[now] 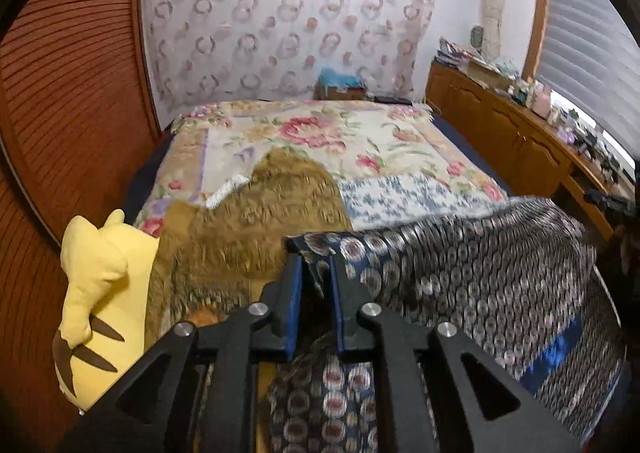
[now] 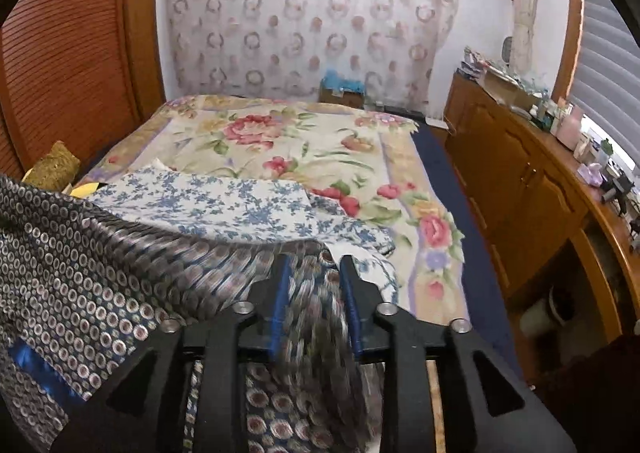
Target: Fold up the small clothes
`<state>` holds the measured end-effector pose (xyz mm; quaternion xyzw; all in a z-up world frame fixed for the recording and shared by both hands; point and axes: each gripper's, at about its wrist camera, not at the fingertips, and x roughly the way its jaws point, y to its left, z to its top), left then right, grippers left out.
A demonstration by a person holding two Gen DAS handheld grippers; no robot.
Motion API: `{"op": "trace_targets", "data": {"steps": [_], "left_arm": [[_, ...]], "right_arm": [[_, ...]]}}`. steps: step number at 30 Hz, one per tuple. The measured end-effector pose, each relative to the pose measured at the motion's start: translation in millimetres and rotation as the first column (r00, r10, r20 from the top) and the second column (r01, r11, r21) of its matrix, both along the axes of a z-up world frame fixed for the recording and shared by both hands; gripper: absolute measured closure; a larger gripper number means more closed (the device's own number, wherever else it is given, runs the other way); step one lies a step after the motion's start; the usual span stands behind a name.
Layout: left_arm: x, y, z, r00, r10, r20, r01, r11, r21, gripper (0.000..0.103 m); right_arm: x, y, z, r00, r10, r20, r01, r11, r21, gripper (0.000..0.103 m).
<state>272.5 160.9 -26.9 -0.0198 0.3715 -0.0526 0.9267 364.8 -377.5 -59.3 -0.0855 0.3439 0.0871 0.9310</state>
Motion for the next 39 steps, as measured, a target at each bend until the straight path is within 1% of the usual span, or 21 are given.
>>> {"op": "trace_targets", "data": {"steps": [3,5,6,9,12,14,16,18,20,22,25,27,32,33,35,36,38,39], "left_arm": [[-22,-7,-4,1.0,-0.031,-0.008,0.031,0.999,0.025,0.091],[-39,-11,-6,0.999,-0.047,-0.009,0.047,0.999,0.025,0.087],[-44,-10,-5,0.999,-0.05,-0.009,0.051,0.998,0.025,0.086],[-66,-13,-10,0.999,-0.048,-0.018,0.049,0.997,0.057,0.085],[-81,-14,-20,0.998,-0.055,-0.036,0.058,0.996,0.064,0.085],[-88,-15,-26,0.998,-0.046,-0.045,0.05,0.995,0.081,0.084],[-94,-16,-32,0.998,-0.04,-0.053,0.045,0.994,0.098,0.084],[-97,-16,-37,0.997,-0.038,-0.065,0.044,0.993,0.109,0.084],[-97,-15,-42,0.997,-0.026,-0.071,0.034,0.992,0.119,0.084],[-97,-12,-43,0.997,-0.014,-0.073,0.022,0.993,0.115,0.084],[-97,-6,-45,0.998,0.004,-0.067,0.002,0.996,0.091,0.084],[-96,-2,-45,0.998,0.013,-0.066,-0.008,0.997,0.079,0.084],[-98,2,-38,0.999,0.026,-0.041,-0.023,0.997,0.08,0.084],[-98,3,-37,0.999,0.03,-0.038,-0.027,0.997,0.078,0.084],[-98,4,-37,0.999,0.037,-0.038,-0.034,0.996,0.082,0.084],[-97,5,-38,0.998,0.043,-0.041,-0.04,0.996,0.086,0.084],[-95,6,-42,0.998,0.047,-0.051,-0.043,0.995,0.09,0.084],[-94,7,-44,0.997,0.052,-0.056,-0.046,0.994,0.094,0.084]], "right_arm": [[-19,-12,-4,1.0,0.011,-0.012,-0.011,1.0,0.025,0.074],[-35,-18,-11,0.999,0.024,-0.024,-0.023,0.999,0.037,0.074],[-42,-21,-16,0.999,0.025,-0.031,-0.024,0.999,0.036,0.074],[-61,-32,-34,0.998,0.016,-0.056,-0.015,1.0,0.025,0.074],[-66,-45,-49,0.997,-0.005,-0.072,0.006,1.0,0.007,0.073],[-66,-53,-55,0.996,-0.019,-0.081,0.018,1.0,-0.01,0.073],[-64,-59,-57,0.995,-0.026,-0.094,0.025,1.0,-0.007,0.073],[-61,-61,-57,0.994,-0.02,-0.105,0.021,1.0,0.006,0.073],[-56,-58,-57,0.994,-0.017,-0.11,0.017,1.0,-0.005,0.073],[-49,-54,-60,0.992,-0.019,-0.123,0.016,0.999,-0.029,0.073],[-39,-45,-72,0.986,-0.022,-0.168,0.006,0.995,-0.096,0.073],[-35,-45,-78,0.982,-0.03,-0.187,0.008,0.993,-0.115,0.073],[-26,-55,-85,0.974,-0.033,-0.226,0.017,0.997,-0.075,0.073],[-24,-57,-85,0.972,-0.026,-0.233,0.012,0.998,-0.061,0.074],[-20,-59,-84,0.97,-0.009,-0.244,-0.001,0.999,-0.041,0.085],[-20,-59,-84,0.97,-0.005,-0.244,-0.005,0.999,-0.041,0.088],[-22,-56,-81,0.972,0.014,-0.233,-0.023,0.999,-0.037,0.097],[-22,-55,-78,0.974,0.023,-0.223,-0.03,0.999,-0.028,0.098]]}}
